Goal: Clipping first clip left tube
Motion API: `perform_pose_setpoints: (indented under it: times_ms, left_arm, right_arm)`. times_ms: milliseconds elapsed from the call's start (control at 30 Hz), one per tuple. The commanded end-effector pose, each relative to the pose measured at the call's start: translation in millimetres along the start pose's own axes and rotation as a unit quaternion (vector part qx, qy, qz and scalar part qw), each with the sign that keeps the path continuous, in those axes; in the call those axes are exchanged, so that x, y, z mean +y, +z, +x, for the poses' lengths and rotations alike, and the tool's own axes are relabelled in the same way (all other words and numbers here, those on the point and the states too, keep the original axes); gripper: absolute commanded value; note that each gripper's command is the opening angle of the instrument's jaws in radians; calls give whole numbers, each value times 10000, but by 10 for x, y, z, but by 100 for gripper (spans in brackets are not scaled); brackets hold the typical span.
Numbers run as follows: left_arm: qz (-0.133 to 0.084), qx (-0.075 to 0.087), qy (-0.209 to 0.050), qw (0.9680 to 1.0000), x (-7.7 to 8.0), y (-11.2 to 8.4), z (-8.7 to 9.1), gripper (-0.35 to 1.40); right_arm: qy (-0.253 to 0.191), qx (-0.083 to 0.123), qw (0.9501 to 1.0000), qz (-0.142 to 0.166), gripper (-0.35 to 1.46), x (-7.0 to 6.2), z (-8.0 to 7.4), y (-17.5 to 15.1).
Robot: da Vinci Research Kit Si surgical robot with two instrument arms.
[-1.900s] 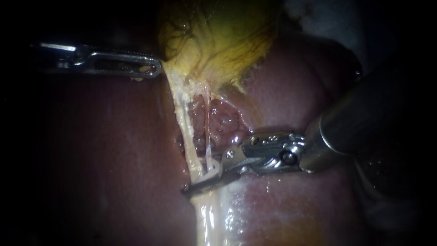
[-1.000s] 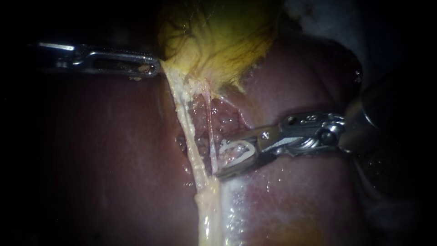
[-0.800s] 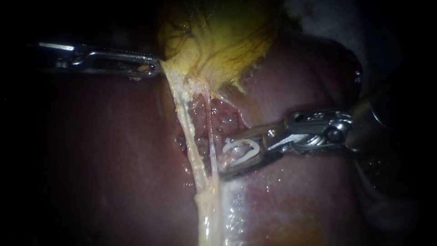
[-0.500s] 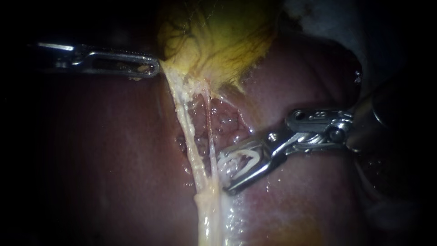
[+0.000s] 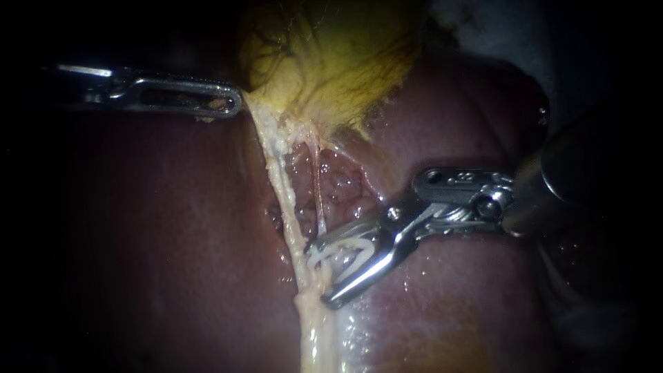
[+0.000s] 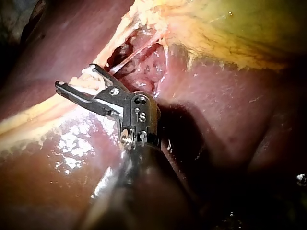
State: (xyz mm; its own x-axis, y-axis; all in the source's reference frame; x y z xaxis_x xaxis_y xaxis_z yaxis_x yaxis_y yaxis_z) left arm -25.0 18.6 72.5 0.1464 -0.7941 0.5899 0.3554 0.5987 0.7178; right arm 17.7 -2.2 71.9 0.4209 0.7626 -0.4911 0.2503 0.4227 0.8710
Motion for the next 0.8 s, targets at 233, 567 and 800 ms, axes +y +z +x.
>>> perform_pose_setpoints:
  times_ms: [233, 567, 800]
  left_arm:
    - [-3, 1, -1, 10000, 0, 0, 0, -35]
    - [-4, 0, -2, 10000, 0, 1, 0, -35]
    - [-6, 0, -2, 10000, 0, 1, 0, -35]
  right_arm:
    - [45, 17, 10000, 8, 56, 22, -11, -6]
    - [73, -11, 10000, -22, 55, 50, -28, -12]
    - [88, 1, 10000, -33, 55, 62, -29, -10]
